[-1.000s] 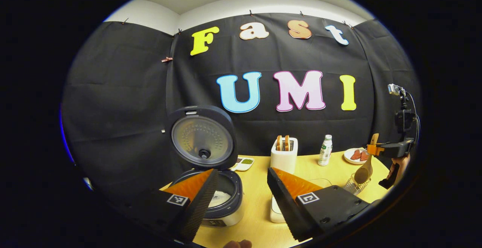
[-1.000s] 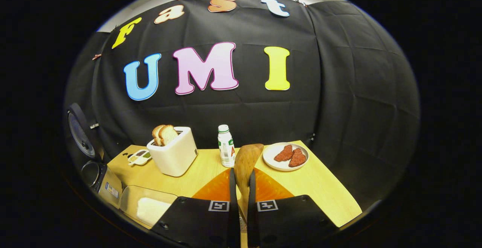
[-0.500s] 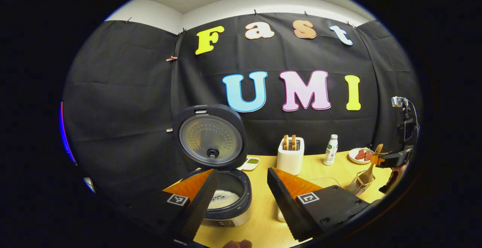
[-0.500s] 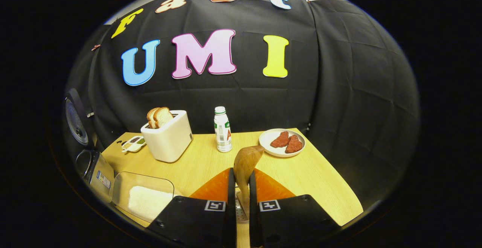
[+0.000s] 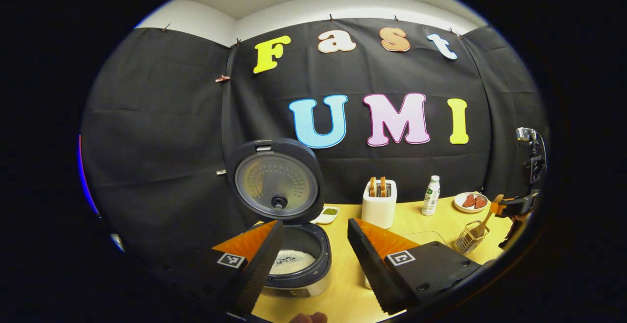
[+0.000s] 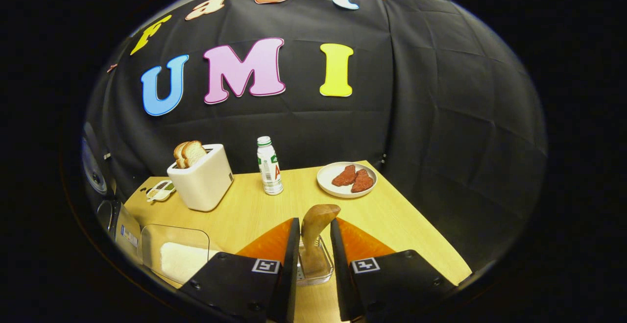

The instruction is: Close the left gripper, press the button to open the rice cooker; take a wooden spoon from the chopstick holder with the right hand, scoop a spoonful of rice and pour it into the rice cooker, then put the wooden spoon back into the chopstick holder.

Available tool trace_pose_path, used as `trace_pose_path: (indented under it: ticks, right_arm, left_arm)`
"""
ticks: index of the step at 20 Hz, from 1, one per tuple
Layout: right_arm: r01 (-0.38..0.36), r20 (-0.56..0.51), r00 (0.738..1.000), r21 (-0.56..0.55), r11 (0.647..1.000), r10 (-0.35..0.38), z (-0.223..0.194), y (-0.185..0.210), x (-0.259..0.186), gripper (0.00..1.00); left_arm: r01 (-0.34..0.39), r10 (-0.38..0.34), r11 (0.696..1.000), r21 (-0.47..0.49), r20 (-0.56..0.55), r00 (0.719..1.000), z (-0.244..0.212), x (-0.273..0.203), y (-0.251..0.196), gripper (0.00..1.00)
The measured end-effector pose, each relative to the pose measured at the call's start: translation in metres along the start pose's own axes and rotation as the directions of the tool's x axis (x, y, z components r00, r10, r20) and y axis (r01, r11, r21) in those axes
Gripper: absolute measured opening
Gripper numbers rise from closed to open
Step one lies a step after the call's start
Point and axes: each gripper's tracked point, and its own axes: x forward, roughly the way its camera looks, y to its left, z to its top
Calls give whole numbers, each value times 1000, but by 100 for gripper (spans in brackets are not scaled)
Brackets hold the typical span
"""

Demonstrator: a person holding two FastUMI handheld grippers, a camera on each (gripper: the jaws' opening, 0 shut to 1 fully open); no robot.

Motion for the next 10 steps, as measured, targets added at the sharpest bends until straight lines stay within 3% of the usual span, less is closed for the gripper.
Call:
trace_pose_path:
  ticks: [2, 4, 5, 8, 9, 10]
  right_arm:
    - [12, -15, 1000, 3, 1000, -12, -3, -5, -6, 45]
    - [16, -14, 1000, 17, 1000, -15, -3, -6, -16, 40]
    - [14, -8, 1000, 21, 1000, -14, -2, -6, -20, 44]
    - [0, 8, 1000, 45, 999, 0, 4, 1, -32, 43]
    - [-4, 19, 1000, 56, 998, 3, 7, 3, -36, 55]
    - [-8, 28, 1000, 61, 998, 7, 10, 6, -38, 59]
  left_arm:
    - [3, -3, 1000, -1, 9, 1000, 2, 9, 4, 90]
    - [-3, 3, 1000, 0, 3, 1000, -1, 20, 11, 90]
    - [-5, 5, 1000, 8, 5, 1000, 2, 27, 15, 90]
    - [-7, 6, 999, 42, 29, 1000, 18, 54, 30, 90]
    - [-13, 11, 999, 45, 44, 999, 27, 65, 37, 90]
    - [-16, 14, 999, 46, 53, 999, 35, 75, 43, 91]
